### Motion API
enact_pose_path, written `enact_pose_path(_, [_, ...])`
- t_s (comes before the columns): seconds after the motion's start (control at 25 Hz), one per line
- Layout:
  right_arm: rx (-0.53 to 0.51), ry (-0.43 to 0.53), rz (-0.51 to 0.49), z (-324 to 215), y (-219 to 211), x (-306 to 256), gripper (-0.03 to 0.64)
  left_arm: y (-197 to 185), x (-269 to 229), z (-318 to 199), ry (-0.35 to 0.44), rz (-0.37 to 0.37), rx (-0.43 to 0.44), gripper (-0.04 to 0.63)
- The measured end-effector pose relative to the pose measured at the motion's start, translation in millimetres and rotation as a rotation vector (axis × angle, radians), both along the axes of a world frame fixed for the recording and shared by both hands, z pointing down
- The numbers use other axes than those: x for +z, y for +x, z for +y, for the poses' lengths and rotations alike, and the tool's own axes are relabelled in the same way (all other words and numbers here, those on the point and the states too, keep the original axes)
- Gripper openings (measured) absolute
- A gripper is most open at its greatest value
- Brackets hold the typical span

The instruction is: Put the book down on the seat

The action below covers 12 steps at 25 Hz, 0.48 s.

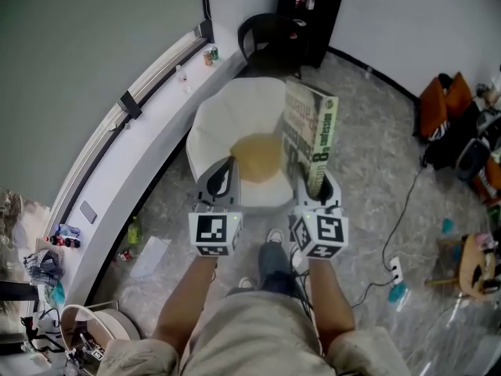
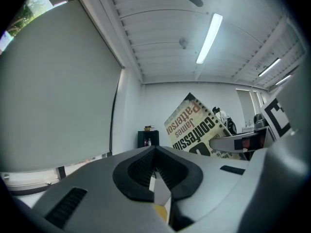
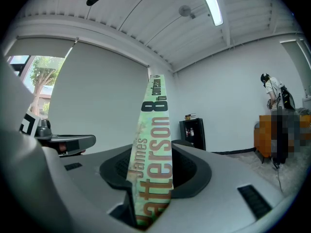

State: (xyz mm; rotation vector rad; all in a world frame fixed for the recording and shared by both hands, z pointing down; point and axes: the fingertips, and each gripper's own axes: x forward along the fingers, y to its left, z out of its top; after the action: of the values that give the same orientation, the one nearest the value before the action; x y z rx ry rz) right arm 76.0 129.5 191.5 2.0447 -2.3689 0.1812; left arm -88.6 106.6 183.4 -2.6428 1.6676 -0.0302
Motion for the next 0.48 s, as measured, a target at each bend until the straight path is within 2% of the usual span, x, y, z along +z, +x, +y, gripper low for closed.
enact_pose_path(0.24, [-0.032, -0.029, -0.018, -63.0, 15.8, 15.1, 0.161, 23.4, 7.4, -57.9, -0.017, -0.021, -0.017, 0.005])
enact_pose_path(0.4, [-0.069, -0.061, -0.026, -143.6, 41.2, 12.3, 0.161, 50.9, -2.2, -137.2, -0.037, -0.023, -0.048, 0.005])
enact_pose_path(0.48, [-0.079, -0.066, -0.030, -166.2, 48.2, 13.0, 0.161, 58.9, -2.0, -160.3, -0.043, -0.024, -0.056, 0.005])
